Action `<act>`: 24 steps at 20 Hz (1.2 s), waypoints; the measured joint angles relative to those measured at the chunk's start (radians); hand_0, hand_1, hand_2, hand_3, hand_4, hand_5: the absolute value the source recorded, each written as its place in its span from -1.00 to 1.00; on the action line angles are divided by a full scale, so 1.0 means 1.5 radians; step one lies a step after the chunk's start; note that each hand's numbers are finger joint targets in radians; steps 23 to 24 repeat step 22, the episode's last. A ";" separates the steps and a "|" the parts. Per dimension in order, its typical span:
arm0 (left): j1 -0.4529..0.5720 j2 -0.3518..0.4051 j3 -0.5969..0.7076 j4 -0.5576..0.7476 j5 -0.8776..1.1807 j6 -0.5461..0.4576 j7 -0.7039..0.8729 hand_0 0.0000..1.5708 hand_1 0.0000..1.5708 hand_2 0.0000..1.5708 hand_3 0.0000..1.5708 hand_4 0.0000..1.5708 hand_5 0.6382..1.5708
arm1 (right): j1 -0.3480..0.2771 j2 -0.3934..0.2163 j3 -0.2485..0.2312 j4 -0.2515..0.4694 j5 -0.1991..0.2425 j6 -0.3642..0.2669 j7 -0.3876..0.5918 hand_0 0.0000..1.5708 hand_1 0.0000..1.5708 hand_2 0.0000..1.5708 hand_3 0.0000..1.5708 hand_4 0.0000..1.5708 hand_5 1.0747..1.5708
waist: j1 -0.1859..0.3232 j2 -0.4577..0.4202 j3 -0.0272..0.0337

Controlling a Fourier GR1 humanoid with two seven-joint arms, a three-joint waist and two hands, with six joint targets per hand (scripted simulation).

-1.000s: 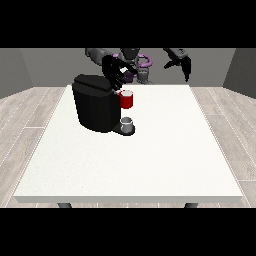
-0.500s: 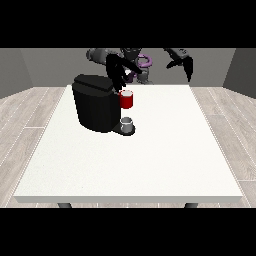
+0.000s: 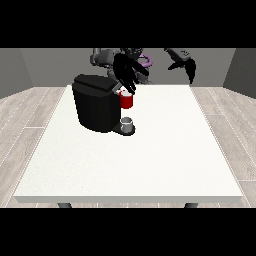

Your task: Insert the coffee pod into the coffee machine and close the lid

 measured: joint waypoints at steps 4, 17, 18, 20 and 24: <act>-0.028 -0.002 -0.013 -0.004 0.000 -0.012 0.001 -1.00 -1.00 -1.00 -1.00 -0.62 1.00 | -0.036 0.017 -0.010 -0.025 -0.020 -0.004 -0.040 -1.00 -1.00 -1.00 -1.00 -1.00 1.00 | 0.048 0.030 -0.0107; -0.030 -0.006 -0.025 -0.032 -0.005 0.002 0.014 -1.00 -1.00 -1.00 -1.00 -0.66 1.00 | -0.099 0.142 0.056 0.001 -0.043 -0.016 -0.283 -1.00 -1.00 -1.00 -1.00 -0.78 1.00 | 0.042 0.049 -0.0340; -0.020 -0.006 -0.022 -0.033 -0.004 0.004 0.017 -1.00 -1.00 -1.00 -1.00 -0.66 1.00 | -0.090 0.153 0.065 0.001 -0.044 -0.014 -0.299 -1.00 -1.00 -1.00 -1.00 -0.72 1.00 | 0.033 0.038 -0.0341; -0.001 -0.007 -0.015 -0.028 0.001 0.007 0.021 -1.00 -1.00 -1.00 -1.00 -0.66 1.00 | -0.068 0.189 0.090 -0.006 -0.042 -0.018 -0.321 -1.00 -1.00 -1.00 -1.00 -0.76 1.00 | 0.012 0.012 -0.0344; 0.025 -0.001 -0.006 -0.029 0.006 0.007 0.022 -1.00 -1.00 -1.00 -1.00 -0.66 1.00 | -0.033 0.220 0.114 -0.010 -0.043 -0.019 -0.347 -1.00 -1.00 -1.00 -1.00 -0.67 1.00 | -0.011 -0.016 -0.0346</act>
